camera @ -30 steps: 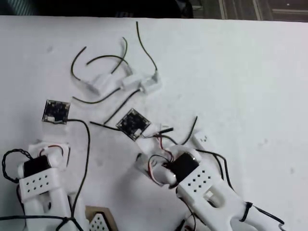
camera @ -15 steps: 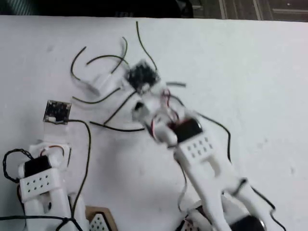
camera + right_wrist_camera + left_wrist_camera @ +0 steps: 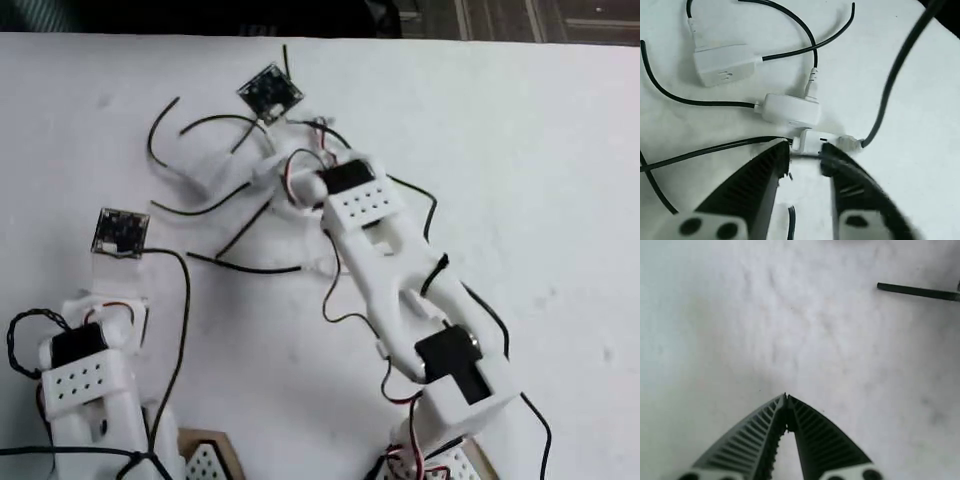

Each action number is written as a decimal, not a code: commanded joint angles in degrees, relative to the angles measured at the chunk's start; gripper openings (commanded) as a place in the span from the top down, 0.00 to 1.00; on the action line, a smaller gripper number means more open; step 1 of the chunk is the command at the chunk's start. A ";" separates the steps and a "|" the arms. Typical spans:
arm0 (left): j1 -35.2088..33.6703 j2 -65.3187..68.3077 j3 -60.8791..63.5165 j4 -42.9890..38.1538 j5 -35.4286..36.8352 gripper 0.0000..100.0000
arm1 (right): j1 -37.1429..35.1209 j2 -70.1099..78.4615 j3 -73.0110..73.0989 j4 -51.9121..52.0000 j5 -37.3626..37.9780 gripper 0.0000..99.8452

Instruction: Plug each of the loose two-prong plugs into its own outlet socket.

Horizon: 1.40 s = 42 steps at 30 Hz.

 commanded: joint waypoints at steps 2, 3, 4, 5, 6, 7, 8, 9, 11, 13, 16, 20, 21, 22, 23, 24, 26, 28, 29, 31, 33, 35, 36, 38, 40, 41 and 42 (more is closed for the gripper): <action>0.57 -0.84 -0.35 -0.79 -0.70 0.97 | 0.48 -7.34 -3.08 9.36 0.35 0.70; 0.57 -0.84 -0.35 -0.79 -0.70 0.97 | 0.48 -9.80 -3.08 12.09 0.35 0.70; 0.57 -0.84 -0.35 -0.79 -0.70 0.97 | 0.57 -12.44 -3.08 14.90 0.35 0.70; 0.57 -0.84 -0.35 -0.79 -0.70 0.97 | 0.84 -15.16 -2.90 17.71 0.35 0.70; 0.57 -0.84 -0.26 -0.79 -0.70 0.97 | 1.01 -17.80 -2.73 20.79 0.35 0.70; 0.57 -0.84 -0.26 -0.79 -0.70 0.97 | 1.54 -20.09 -2.64 24.31 0.35 0.70; 0.57 -0.84 -0.26 -0.79 -0.70 0.97 | 2.68 -22.02 -2.64 28.09 0.35 0.70; 0.57 -0.84 -0.26 -0.79 -0.70 0.97 | 3.74 -23.69 -2.64 31.43 0.26 0.70; 0.57 -0.84 -0.26 -0.79 -0.70 0.97 | 6.55 -25.45 -2.55 37.58 -0.88 0.70; 0.57 -0.84 -0.26 -0.79 -0.70 0.97 | 10.15 -25.45 -2.55 43.21 -1.93 0.70; 0.57 -0.84 0.00 -0.88 -0.70 0.97 | 15.08 -24.04 -1.05 48.22 -0.62 0.70; 0.57 -0.84 0.00 -0.88 -0.70 0.97 | 18.77 -23.69 8.18 47.34 5.27 0.70; 0.57 -0.84 0.00 -0.88 -0.70 0.97 | 19.38 -23.96 11.08 45.67 5.80 0.70; 0.57 -0.84 0.00 -0.88 -0.70 0.97 | 20.00 -24.48 14.15 43.38 5.98 0.70; 0.57 -0.84 0.00 -0.88 -0.70 0.97 | 20.35 -25.10 17.23 40.92 6.15 0.70; 0.57 -0.84 0.00 -0.88 -0.70 0.97 | 20.44 -25.89 20.66 38.20 6.15 0.70; 0.57 -0.84 0.00 -0.88 -0.70 0.97 | 20.18 -27.47 27.69 32.40 6.24 0.70; 0.57 -0.84 0.00 -0.88 -0.70 0.97 | 20.18 -28.79 33.67 26.33 7.12 0.70; 0.57 -0.84 0.00 -0.88 -0.70 0.97 | 20.26 -29.05 35.96 23.52 8.70 0.70; 0.57 -0.84 0.00 -0.88 -0.70 0.97 | 20.79 -29.23 39.30 18.68 10.46 0.70; 0.57 -0.84 0.00 -0.88 -0.70 0.97 | 21.67 -28.18 41.41 15.43 10.64 0.70; 0.57 -0.84 0.00 -0.88 -0.70 0.97 | 22.37 -26.07 41.76 13.67 10.64 0.70; 0.57 -0.84 0.00 -0.88 -0.70 0.97 | 22.99 -24.75 41.58 13.23 10.64 0.70; 0.57 -0.84 0.09 -0.88 -0.70 0.97 | 23.78 -21.49 40.88 12.62 10.90 0.70; 0.57 -0.84 0.09 -0.88 -0.70 0.97 | 24.22 -18.15 39.91 11.21 10.81 0.70; 0.57 -0.84 0.09 -0.88 -0.70 0.97 | 24.48 -16.84 39.47 10.68 10.81 0.70; 0.57 -0.84 0.09 -0.88 -0.70 0.97 | 24.75 -15.78 39.03 10.24 10.81 0.72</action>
